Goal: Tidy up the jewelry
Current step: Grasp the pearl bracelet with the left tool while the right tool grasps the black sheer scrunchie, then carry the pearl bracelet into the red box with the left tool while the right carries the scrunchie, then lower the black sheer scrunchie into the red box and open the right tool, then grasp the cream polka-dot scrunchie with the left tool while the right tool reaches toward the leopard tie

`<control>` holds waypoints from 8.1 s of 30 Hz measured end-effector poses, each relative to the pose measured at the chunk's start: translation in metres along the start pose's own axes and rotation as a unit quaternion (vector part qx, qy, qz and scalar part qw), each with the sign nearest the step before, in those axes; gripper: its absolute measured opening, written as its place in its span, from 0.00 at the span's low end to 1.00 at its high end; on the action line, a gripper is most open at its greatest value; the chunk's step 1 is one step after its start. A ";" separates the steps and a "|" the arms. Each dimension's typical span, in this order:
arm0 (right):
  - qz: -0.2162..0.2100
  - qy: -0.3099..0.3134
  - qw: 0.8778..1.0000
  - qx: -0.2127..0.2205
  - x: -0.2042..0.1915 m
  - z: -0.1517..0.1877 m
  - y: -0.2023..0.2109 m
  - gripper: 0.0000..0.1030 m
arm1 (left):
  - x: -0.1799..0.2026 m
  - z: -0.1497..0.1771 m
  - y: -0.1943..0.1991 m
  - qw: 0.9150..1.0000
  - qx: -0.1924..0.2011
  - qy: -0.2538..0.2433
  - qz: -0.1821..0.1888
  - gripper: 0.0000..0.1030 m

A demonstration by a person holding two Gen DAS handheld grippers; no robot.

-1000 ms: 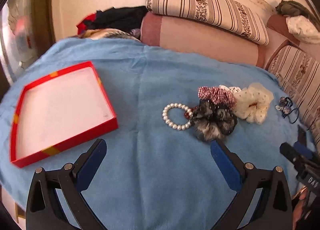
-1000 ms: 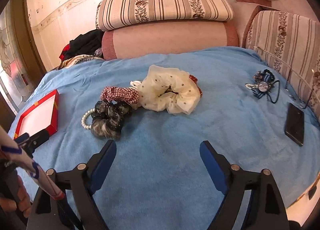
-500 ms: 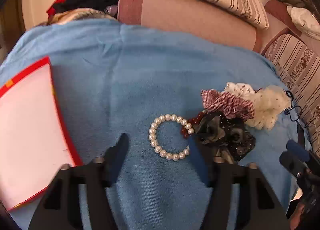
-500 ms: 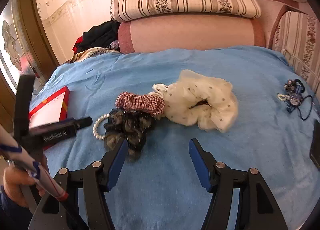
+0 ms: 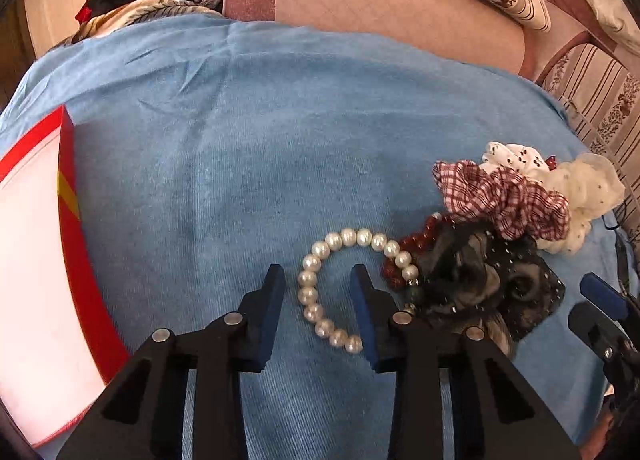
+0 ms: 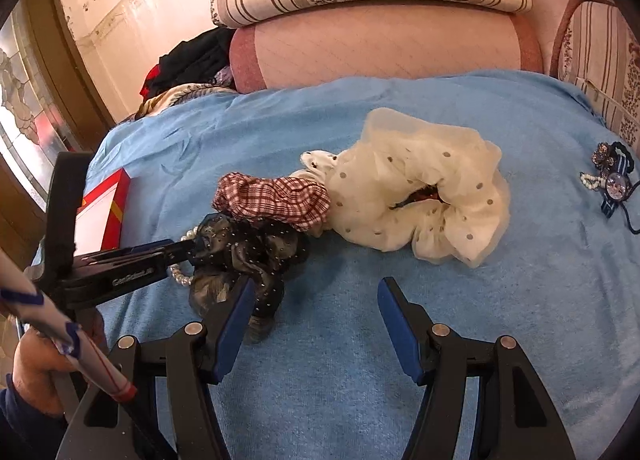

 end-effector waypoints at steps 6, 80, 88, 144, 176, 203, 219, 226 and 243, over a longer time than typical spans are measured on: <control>-0.005 0.010 1.000 -0.001 -0.006 -0.001 -0.008 0.66 | 0.014 0.001 -0.007 0.998 0.016 -0.040 -0.037 0.32; -0.045 0.032 0.993 0.107 -0.039 -0.018 0.026 0.13 | -0.025 -0.008 0.103 0.986 0.164 0.004 0.022 0.09; -0.062 0.034 0.991 0.111 -0.069 -0.029 0.036 0.13 | -0.056 -0.014 0.125 0.982 0.186 0.033 0.005 0.09; -0.189 0.138 0.972 0.001 -0.324 -0.133 -0.125 0.13 | -0.321 -0.031 0.135 0.939 0.182 0.232 -0.178 0.09; -0.176 0.163 0.970 -0.025 -0.326 -0.109 -0.165 0.20 | -0.331 -0.015 0.116 0.934 0.133 0.266 -0.198 0.09; -0.125 0.113 0.985 -0.031 -0.223 -0.044 -0.074 0.47 | -0.217 0.037 0.148 0.964 0.149 0.174 -0.138 0.32; -0.144 0.108 0.984 -0.005 -0.199 -0.048 -0.015 0.51 | -0.193 0.050 0.179 0.955 0.190 0.195 -0.117 0.46; -0.147 0.097 0.984 0.021 -0.140 -0.030 0.033 0.52 | -0.124 0.062 0.183 0.965 0.202 0.142 -0.089 0.49; -0.087 -0.078 0.985 0.128 0.060 -0.042 0.072 0.52 | 0.027 0.077 0.161 0.983 0.175 -0.001 -0.063 0.54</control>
Point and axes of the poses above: each gripper's, at about its wrist camera, not at the fingertips, and y roughly against the way its jaws point, x to its right, z to its underside, the point moved 2 cm from there along -y, roughly the way its jaws point, and after that the axes turned 8 degrees about y, right-handed, at the moved point
